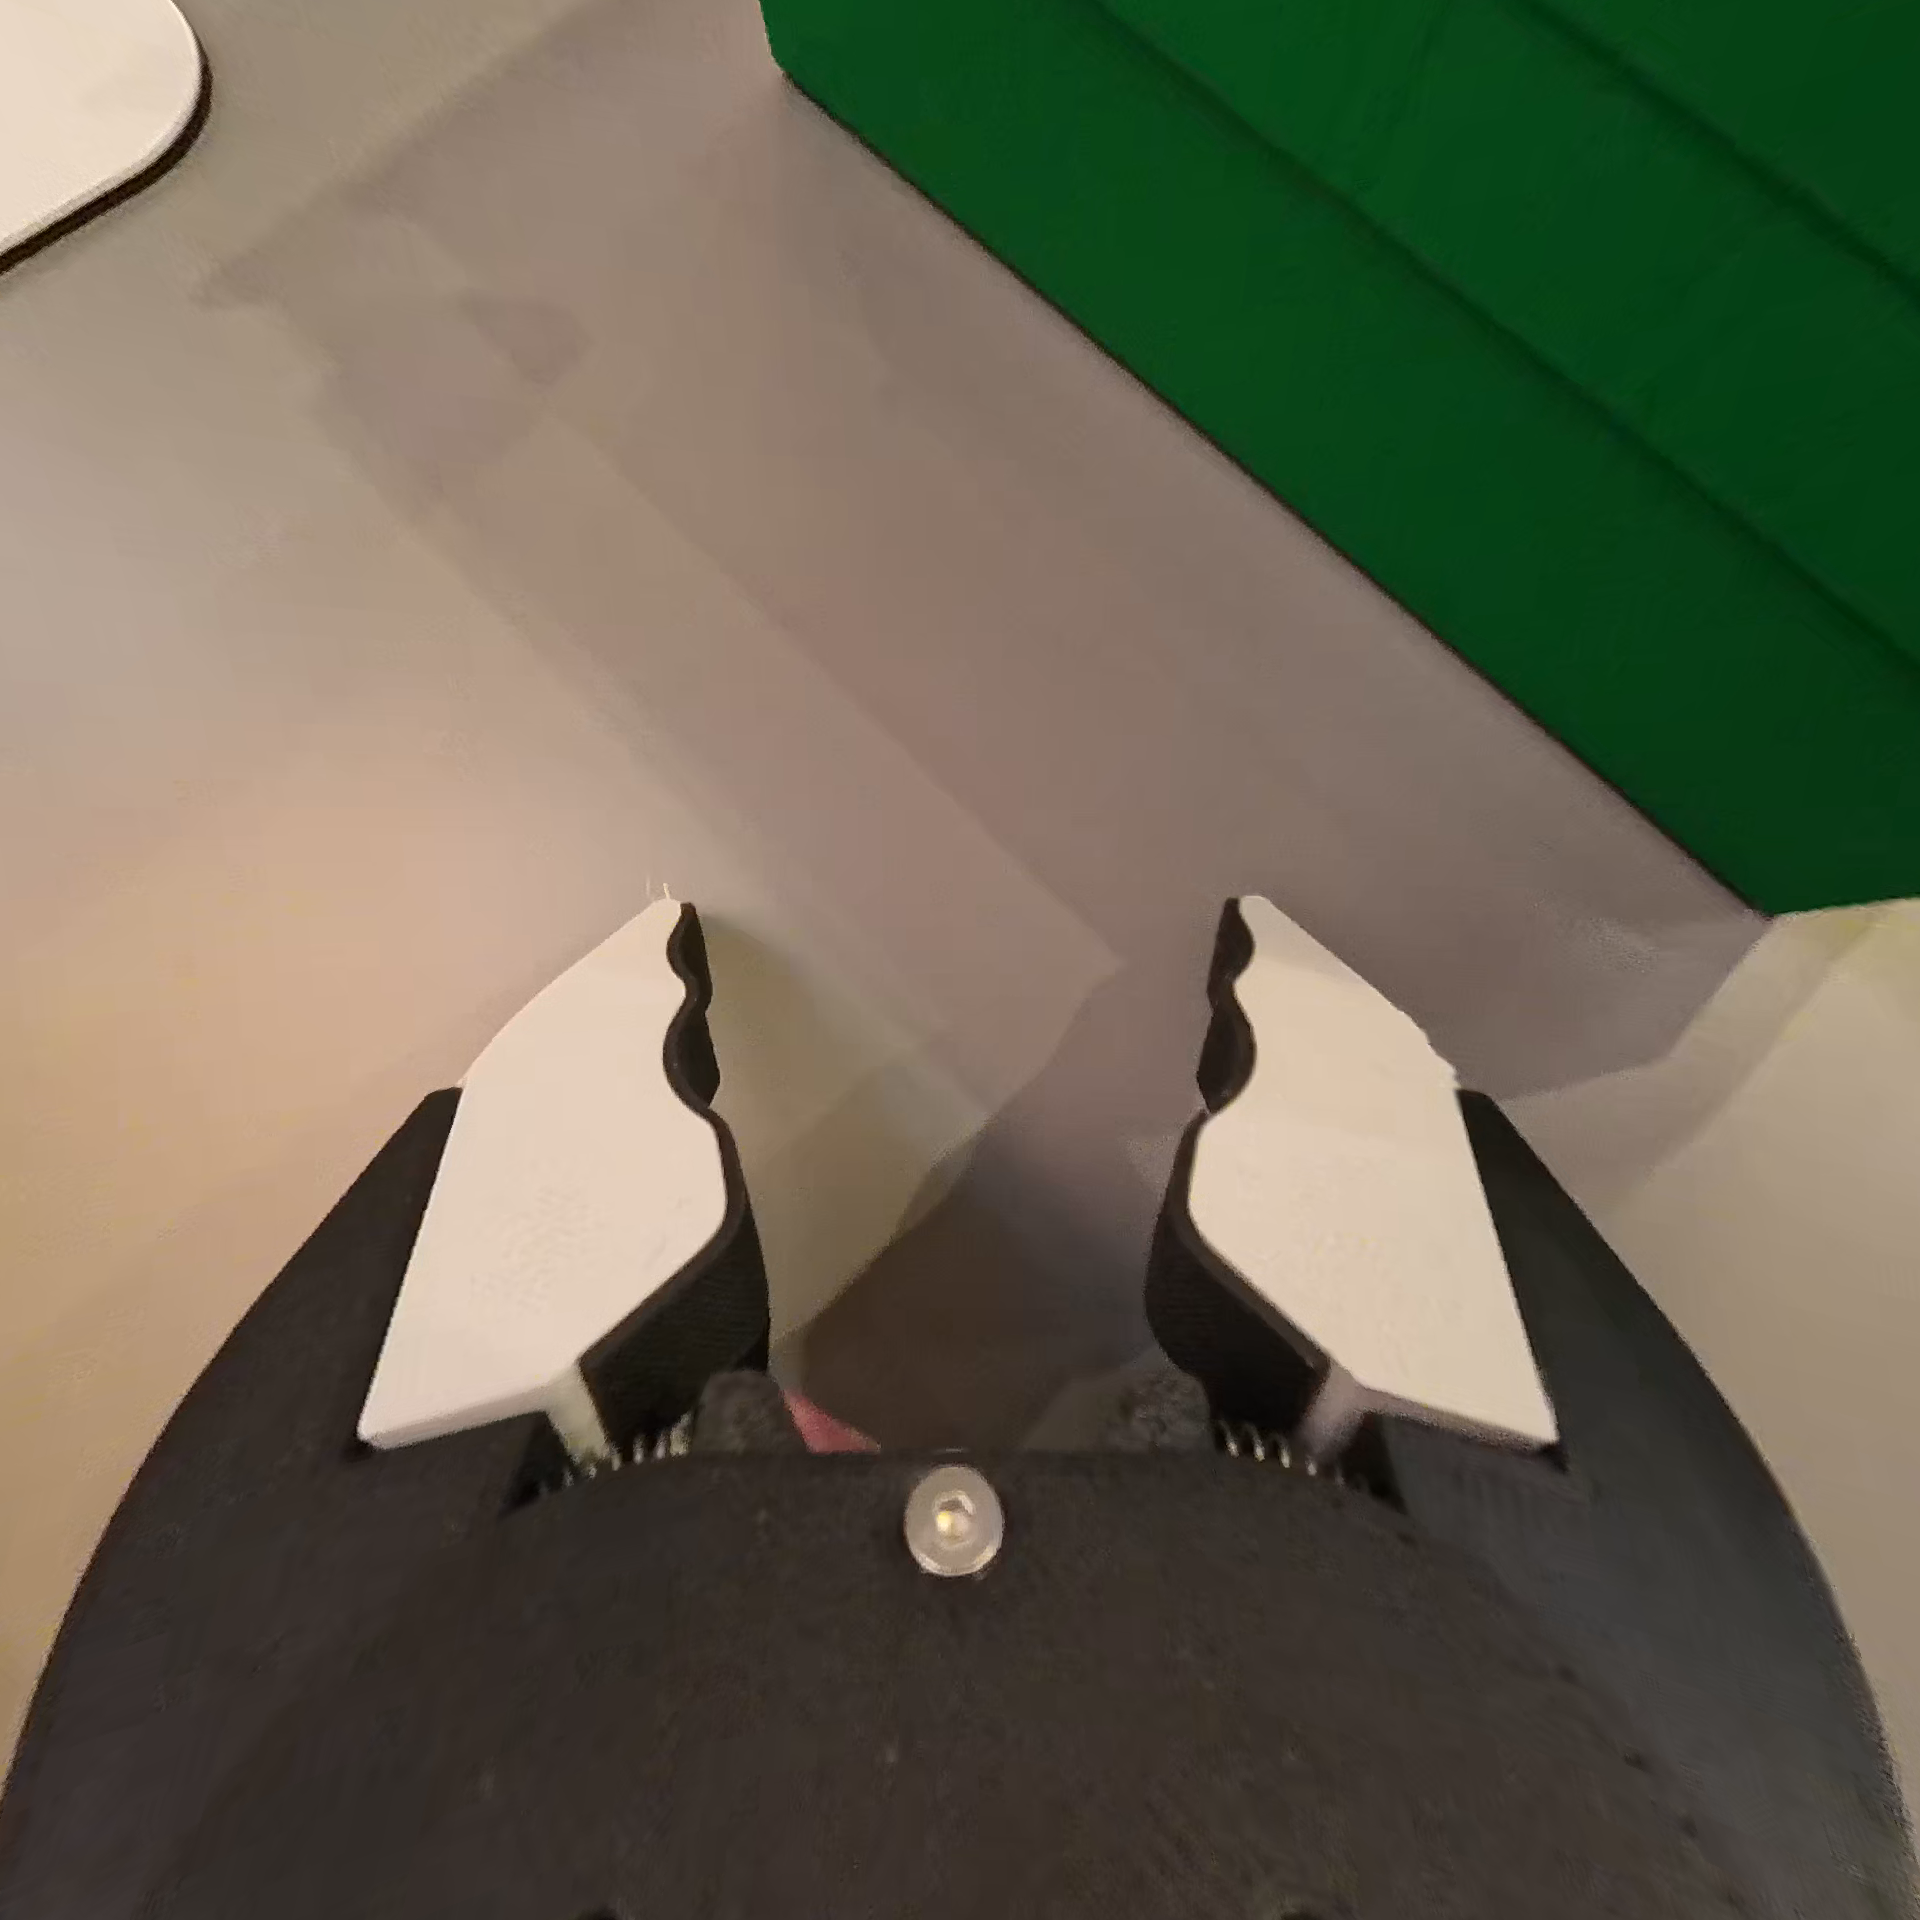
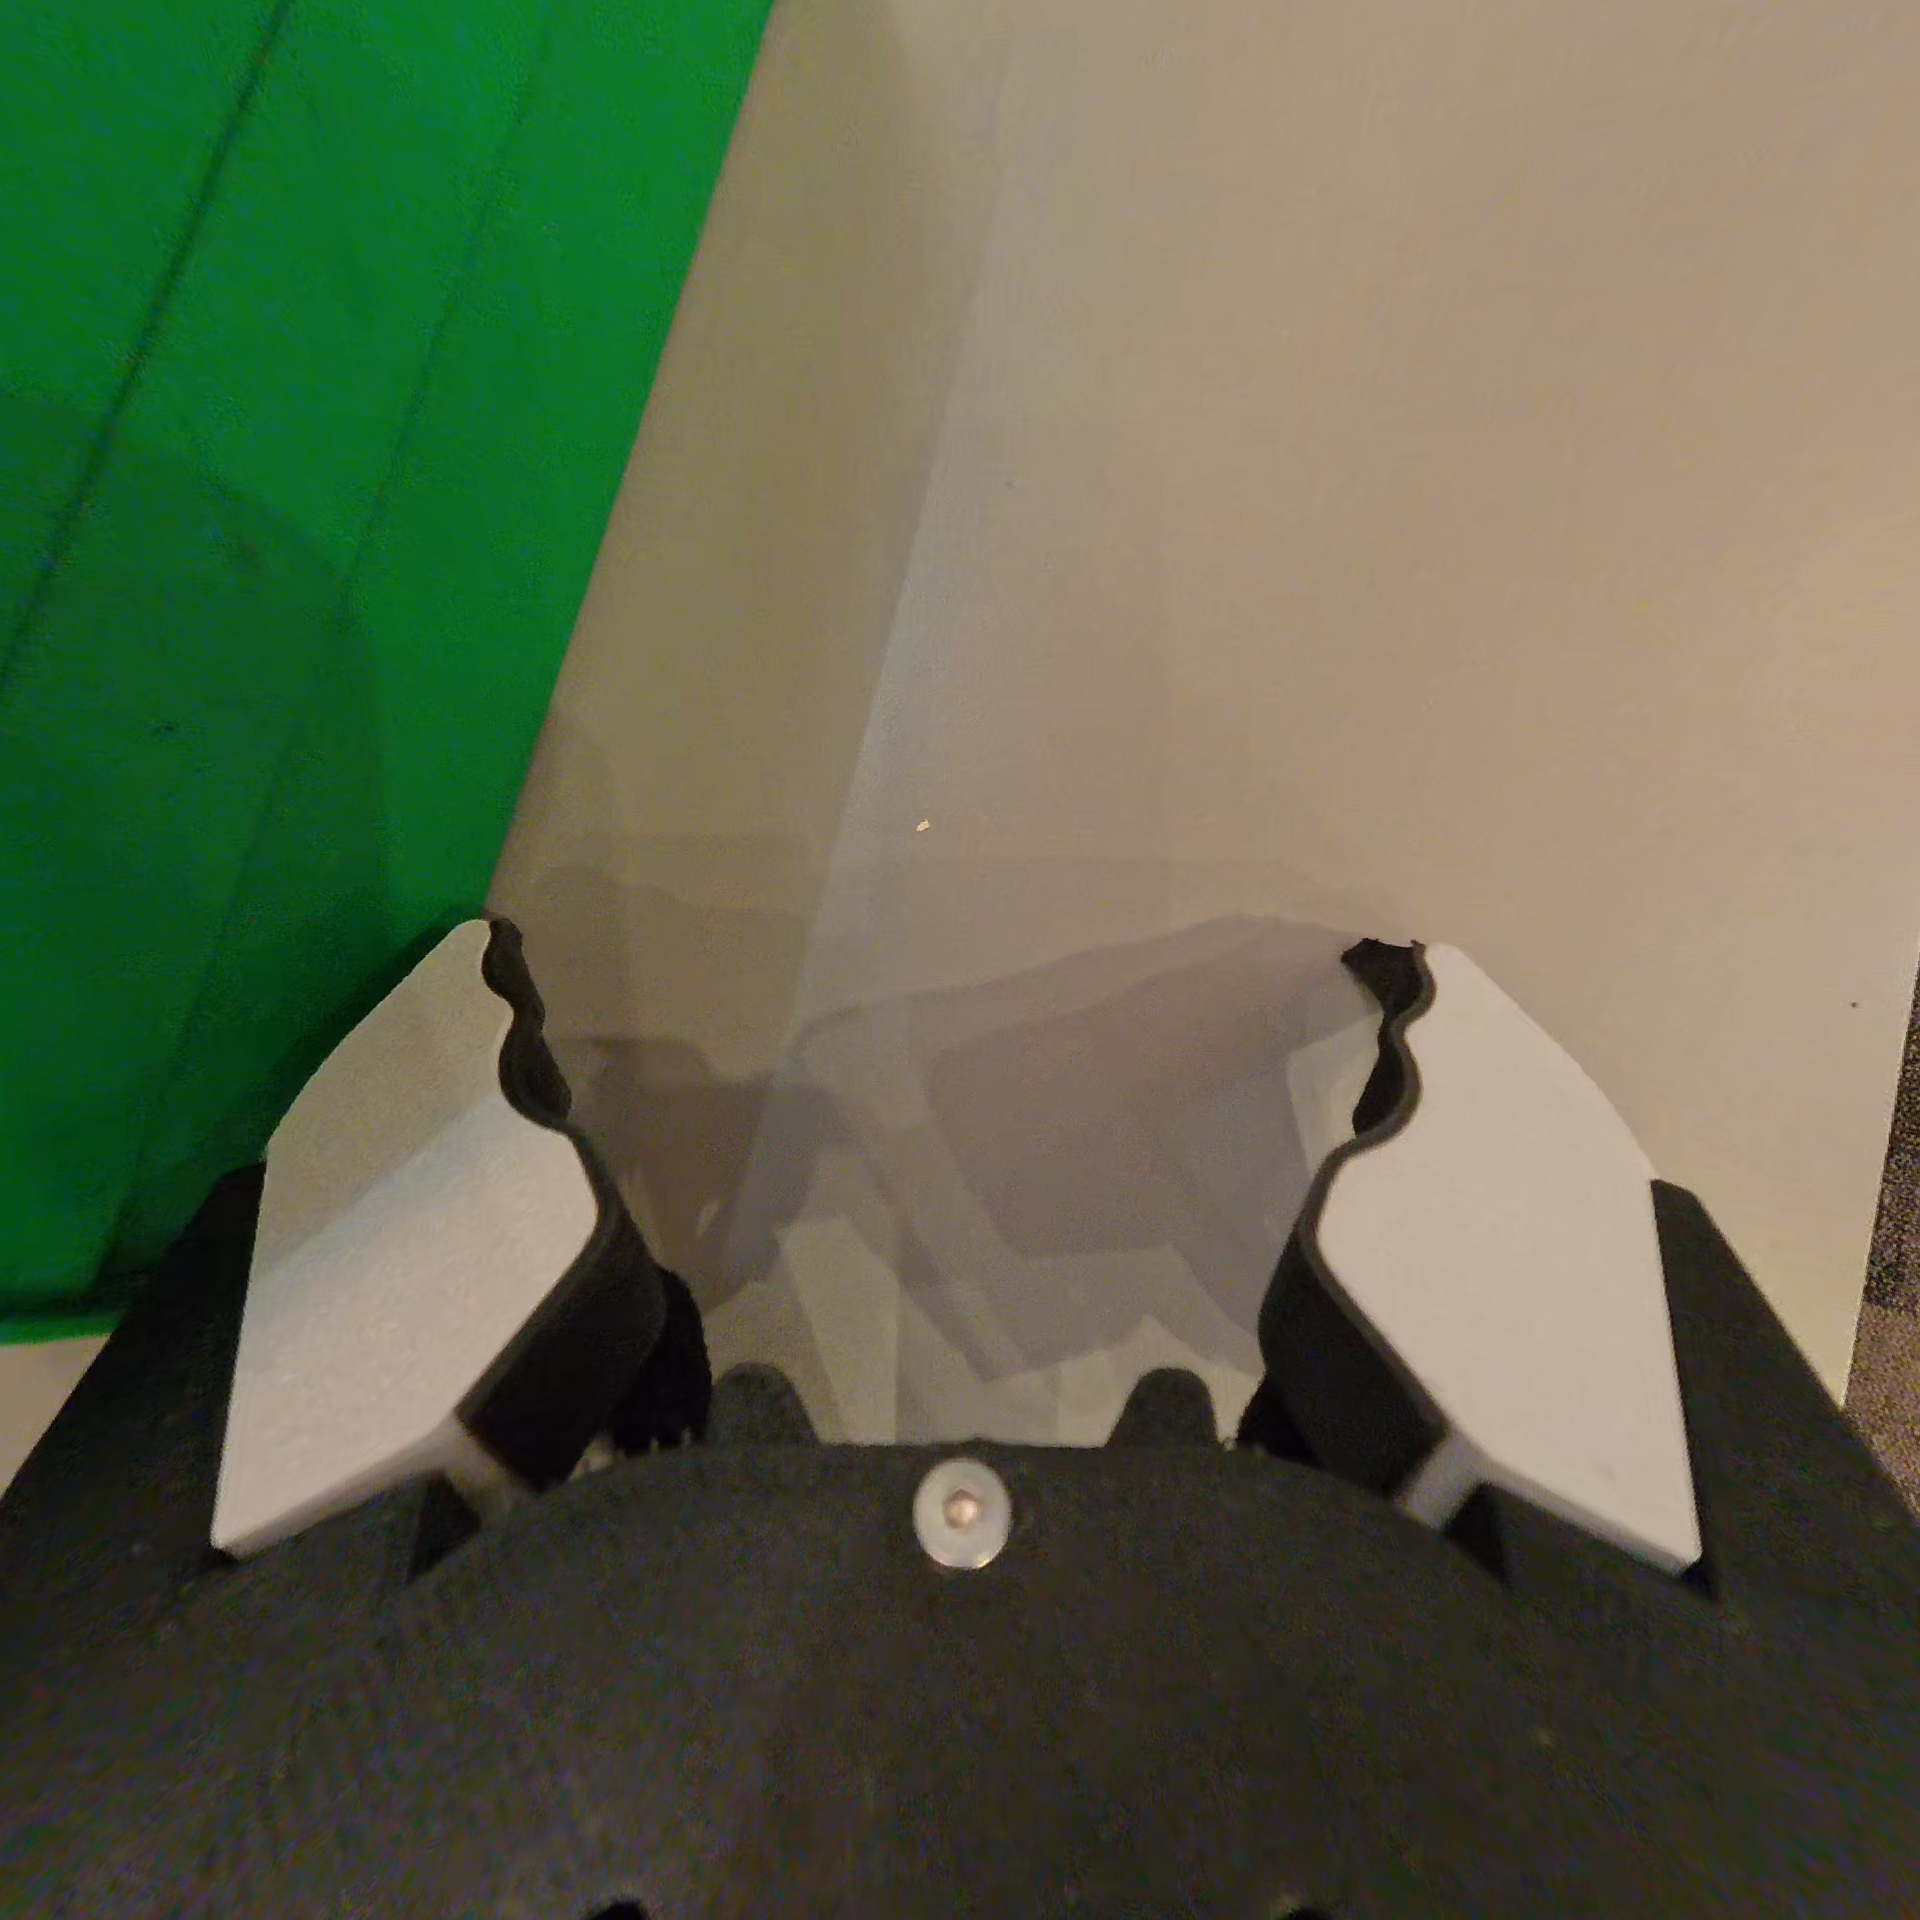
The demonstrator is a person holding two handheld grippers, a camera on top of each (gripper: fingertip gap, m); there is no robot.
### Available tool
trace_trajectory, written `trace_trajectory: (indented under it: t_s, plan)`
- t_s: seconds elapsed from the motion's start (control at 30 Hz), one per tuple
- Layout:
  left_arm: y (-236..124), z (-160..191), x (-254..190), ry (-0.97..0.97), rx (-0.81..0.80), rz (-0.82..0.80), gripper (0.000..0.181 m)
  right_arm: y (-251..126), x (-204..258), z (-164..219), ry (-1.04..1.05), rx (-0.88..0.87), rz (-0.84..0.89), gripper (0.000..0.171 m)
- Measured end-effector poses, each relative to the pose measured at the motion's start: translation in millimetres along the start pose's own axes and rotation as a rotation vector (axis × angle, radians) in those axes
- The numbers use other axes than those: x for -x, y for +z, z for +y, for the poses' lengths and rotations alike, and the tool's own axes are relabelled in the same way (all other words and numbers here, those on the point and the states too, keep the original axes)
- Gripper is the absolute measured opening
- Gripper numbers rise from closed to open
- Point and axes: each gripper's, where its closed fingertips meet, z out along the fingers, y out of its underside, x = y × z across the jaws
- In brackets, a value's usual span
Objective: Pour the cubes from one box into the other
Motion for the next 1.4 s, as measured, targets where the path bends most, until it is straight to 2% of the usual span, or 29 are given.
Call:
trace_trajectory:
  t_s: [0.1, 0.23, 0.4, 0.57, 0.73, 0.83, 0.97, 1.03, 1.13, 1.27, 1.33, 1.4]
  plan:
    - [-12.0, 2.9, -7.3, -0.031, -0.045, 0.051, 0.089, 0.1, 0.0, 0.1, 0.0, 0.0, 0.0, 0.142]
    - [-37.1, 12.4, -36.9, -0.06, -0.114, 0.195, 0.09, 0.0, 0.1, 0.0, 0.0, 0.0, 0.0, 0.142]
    - [-70.6, 12.8, -77.8, -0.141, -0.264, 0.404, 0.093, 0.0, 0.1, 0.0, 0.0, 0.0, 0.0, 0.142]
    - [-91.0, 5.8, -115.7, -0.239, -0.345, 0.623, 0.096, -0.1, 0.1, 0.1, 0.0, 0.0, 0.0, 0.142]
    - [-98.7, 1.5, -149.0, -0.3, -0.326, 0.769, 0.09, 0.0, 0.0, 0.0, 0.0, 0.0, 0.0, 0.142]
    - [-108.9, -12.9, -155.9, -0.382, -0.358, 0.798, 0.079, 0.0, -0.1, 0.0, 0.0, 0.0, 0.0, 0.142]
    - [-123.2, -24.5, -170.8, -0.379, -0.359, 0.766, 0.079, -0.2, -0.1, 0.1, 0.0, 0.0, 0.0, 0.142]
    - [-131.6, -30.9, -184.7, -0.382, -0.375, 0.802, 0.08, -0.2, -0.1, 0.1, 0.0, 0.0, 0.0, 0.142]
    - [-127.6, -32.1, -211.7, -0.303, -0.373, 0.8, 0.083, -0.2, -0.2, 0.1, 0.0, 0.0, 0.0, 0.142]
    - [-132.9, -37.2, -229.9, -0.417, -0.386, 0.96, 0.078, -0.3, -0.2, 0.0, 0.0, 0.0, 0.0, 0.142]
    - [-137.8, -42.0, -229.8, -0.43, -0.446, 0.977, 0.076, -0.3, -0.2, 0.0, 0.0, 0.0, 0.0, 0.142]
    - [-143.1, -47.4, -211.7, -0.395, -0.528, 0.902, 0.073, -0.3, -0.2, 0.0, 0.0, 0.0, 0.0, 0.142]
